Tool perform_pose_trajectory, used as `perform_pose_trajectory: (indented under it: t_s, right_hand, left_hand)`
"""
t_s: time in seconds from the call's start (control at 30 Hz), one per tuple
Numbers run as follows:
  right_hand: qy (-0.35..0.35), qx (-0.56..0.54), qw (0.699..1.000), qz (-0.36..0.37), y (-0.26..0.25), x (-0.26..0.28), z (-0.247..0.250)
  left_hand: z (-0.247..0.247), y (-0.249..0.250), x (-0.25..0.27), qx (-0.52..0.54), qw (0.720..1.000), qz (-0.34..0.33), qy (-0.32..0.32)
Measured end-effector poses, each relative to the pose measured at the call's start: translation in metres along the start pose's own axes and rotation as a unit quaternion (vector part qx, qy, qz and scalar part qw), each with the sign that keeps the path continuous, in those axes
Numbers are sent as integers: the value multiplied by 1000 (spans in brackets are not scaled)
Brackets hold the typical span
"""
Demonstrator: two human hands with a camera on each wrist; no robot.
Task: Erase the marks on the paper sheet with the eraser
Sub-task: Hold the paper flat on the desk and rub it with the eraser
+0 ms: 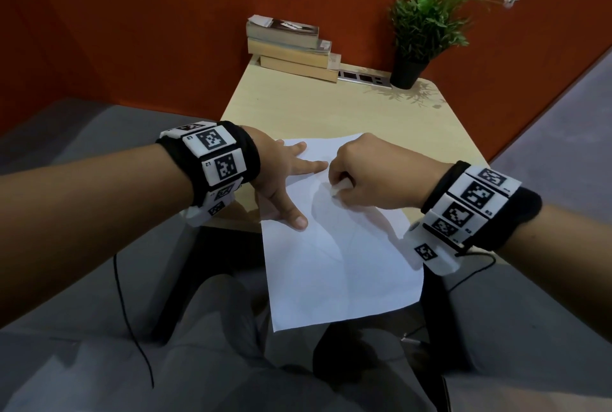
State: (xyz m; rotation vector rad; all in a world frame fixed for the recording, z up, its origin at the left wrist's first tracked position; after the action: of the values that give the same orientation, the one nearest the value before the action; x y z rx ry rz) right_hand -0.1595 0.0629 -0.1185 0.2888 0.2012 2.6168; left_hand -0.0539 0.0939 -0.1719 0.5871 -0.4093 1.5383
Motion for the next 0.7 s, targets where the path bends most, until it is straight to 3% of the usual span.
perform_pose_trajectory:
  t_s: [0.1, 0.27, 0.43, 0.7]
  right_hand:
    - [-17, -22, 999, 20, -8, 6, 0]
    - [12, -11, 1000, -11, 25, 21, 15]
    - [-1, -42, 999, -29, 32, 34, -4]
    - [-24, -52, 997, -43, 36, 18, 7]
  left_hand:
    - [0, 1, 1, 7, 1000, -3, 0]
    - [8, -3, 2, 20, 1000, -22, 9]
    - [23, -3, -1, 10, 996, -53, 66]
    - [8, -13, -5, 40, 998, -49, 22]
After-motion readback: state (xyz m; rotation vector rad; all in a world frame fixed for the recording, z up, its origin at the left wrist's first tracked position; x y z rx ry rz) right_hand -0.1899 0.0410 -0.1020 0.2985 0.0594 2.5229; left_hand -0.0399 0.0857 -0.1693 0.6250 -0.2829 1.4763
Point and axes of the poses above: each hand's wrist, its own x-axis away from the middle knuckle, its own z-axis out of the back of the hand, y = z × x, the point moved 10 cm from there along -x, towards the middle knuckle, and after that the axes turned 12 degrees about x, right-handed, at the moved point
